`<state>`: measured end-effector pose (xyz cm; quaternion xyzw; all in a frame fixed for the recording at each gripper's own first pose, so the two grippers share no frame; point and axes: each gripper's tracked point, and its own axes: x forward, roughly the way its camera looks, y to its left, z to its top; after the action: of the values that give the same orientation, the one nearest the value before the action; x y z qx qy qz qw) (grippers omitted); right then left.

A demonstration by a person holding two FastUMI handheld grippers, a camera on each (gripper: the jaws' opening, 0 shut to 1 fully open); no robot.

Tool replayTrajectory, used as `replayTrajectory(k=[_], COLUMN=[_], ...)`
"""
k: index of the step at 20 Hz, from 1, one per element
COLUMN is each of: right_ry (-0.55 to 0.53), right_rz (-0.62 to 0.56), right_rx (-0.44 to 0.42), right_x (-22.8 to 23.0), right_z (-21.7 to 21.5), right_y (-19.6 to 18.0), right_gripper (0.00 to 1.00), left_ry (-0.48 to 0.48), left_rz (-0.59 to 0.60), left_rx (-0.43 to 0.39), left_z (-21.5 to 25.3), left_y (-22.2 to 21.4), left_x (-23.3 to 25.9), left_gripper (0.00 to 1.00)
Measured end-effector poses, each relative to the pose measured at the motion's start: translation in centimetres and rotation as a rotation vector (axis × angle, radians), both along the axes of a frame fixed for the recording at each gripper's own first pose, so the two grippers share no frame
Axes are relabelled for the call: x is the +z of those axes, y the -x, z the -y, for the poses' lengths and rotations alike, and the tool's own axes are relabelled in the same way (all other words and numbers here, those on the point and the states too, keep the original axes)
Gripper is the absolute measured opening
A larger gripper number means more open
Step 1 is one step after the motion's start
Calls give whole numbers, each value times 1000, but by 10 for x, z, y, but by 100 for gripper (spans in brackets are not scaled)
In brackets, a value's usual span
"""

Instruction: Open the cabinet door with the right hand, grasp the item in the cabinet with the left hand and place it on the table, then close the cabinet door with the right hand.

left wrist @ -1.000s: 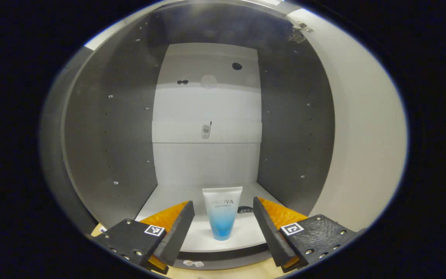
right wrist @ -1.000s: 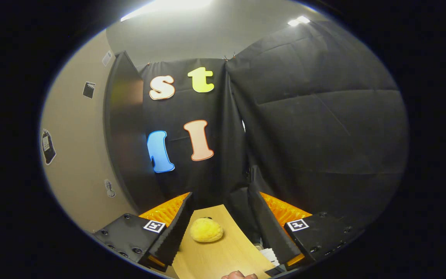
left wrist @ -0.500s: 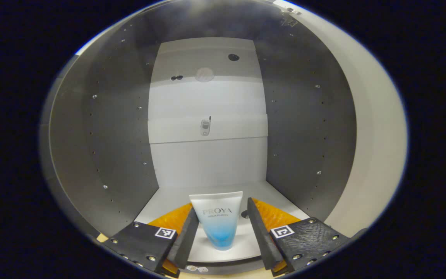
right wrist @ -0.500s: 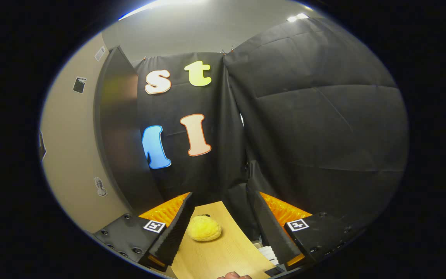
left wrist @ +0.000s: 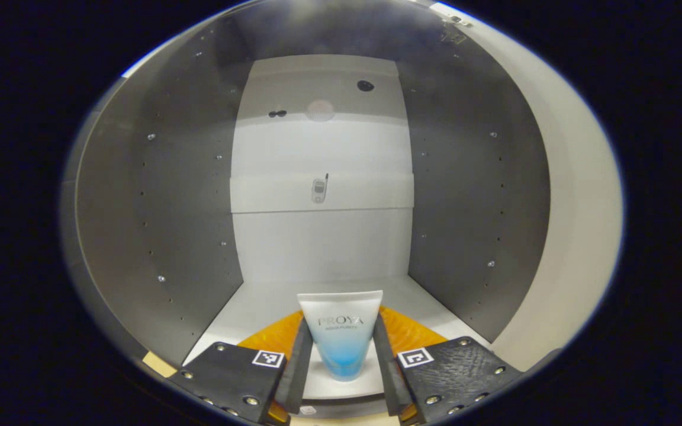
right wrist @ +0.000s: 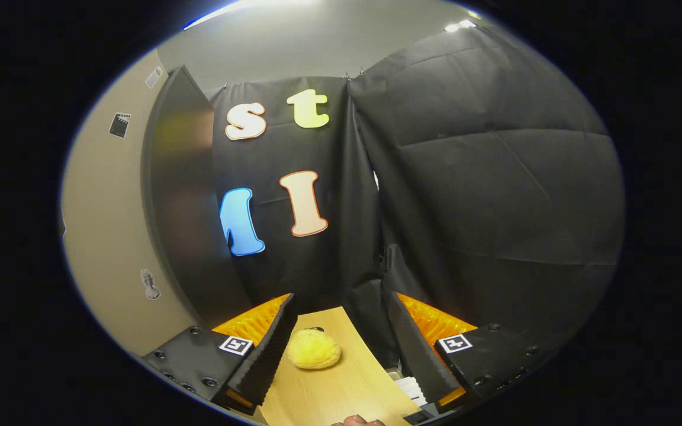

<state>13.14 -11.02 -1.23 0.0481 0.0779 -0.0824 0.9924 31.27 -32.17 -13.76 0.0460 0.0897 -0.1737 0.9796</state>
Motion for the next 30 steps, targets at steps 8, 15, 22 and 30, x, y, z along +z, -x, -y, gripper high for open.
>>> replayTrajectory(k=[8,15,22,30], right_ry=[13,36,57,39], right_rz=[18,35,31,-2], right_rx=[12,-20,-82,-131], right_x=[9,19,26,16], right_z=[-9,-25,-40,-51], right_y=[-1,20,56,93], right_gripper=[98,98,98,98], left_ry=[89,44,46,11], left_rz=[26,92,111,75], left_rx=[-61,-69,-71,-78], left_z=[-27,-102,-180,-247], left_y=[45,85,112,135], left_x=[34,65,59,-20], left_gripper=[55,54,54,54])
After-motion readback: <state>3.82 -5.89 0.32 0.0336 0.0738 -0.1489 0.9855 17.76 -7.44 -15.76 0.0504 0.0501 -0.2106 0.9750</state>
